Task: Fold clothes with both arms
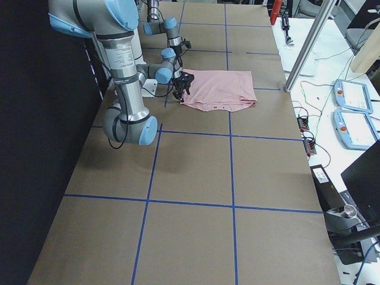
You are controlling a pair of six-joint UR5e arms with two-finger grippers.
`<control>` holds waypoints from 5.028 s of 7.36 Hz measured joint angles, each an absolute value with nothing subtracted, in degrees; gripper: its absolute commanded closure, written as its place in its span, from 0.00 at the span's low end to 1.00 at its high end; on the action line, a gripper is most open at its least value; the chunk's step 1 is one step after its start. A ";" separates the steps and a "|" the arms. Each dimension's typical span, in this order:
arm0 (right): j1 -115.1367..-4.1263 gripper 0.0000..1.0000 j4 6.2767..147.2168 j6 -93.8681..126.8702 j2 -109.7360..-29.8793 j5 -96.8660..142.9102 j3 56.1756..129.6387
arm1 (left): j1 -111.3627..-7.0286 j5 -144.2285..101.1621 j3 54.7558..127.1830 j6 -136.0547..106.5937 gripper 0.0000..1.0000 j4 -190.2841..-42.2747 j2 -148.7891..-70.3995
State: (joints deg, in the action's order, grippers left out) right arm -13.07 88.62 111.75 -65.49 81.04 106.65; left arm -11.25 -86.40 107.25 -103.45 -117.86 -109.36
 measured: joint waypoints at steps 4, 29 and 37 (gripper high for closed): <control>-13.01 0.58 90.05 111.71 -65.05 81.04 106.55 | -11.25 -86.40 107.24 -103.36 1.00 -117.86 -109.44; -12.63 1.00 117.65 107.69 -58.14 82.17 129.98 | -13.78 -94.31 138.29 -96.68 1.00 -85.26 -112.11; -26.56 1.00 86.24 96.52 -45.99 82.34 88.17 | -28.92 -94.50 105.37 -82.87 1.00 -103.45 -116.10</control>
State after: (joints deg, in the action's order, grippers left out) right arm -26.56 86.24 96.52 -45.99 82.34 88.17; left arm -28.92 -94.50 105.37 -82.87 -103.45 -116.10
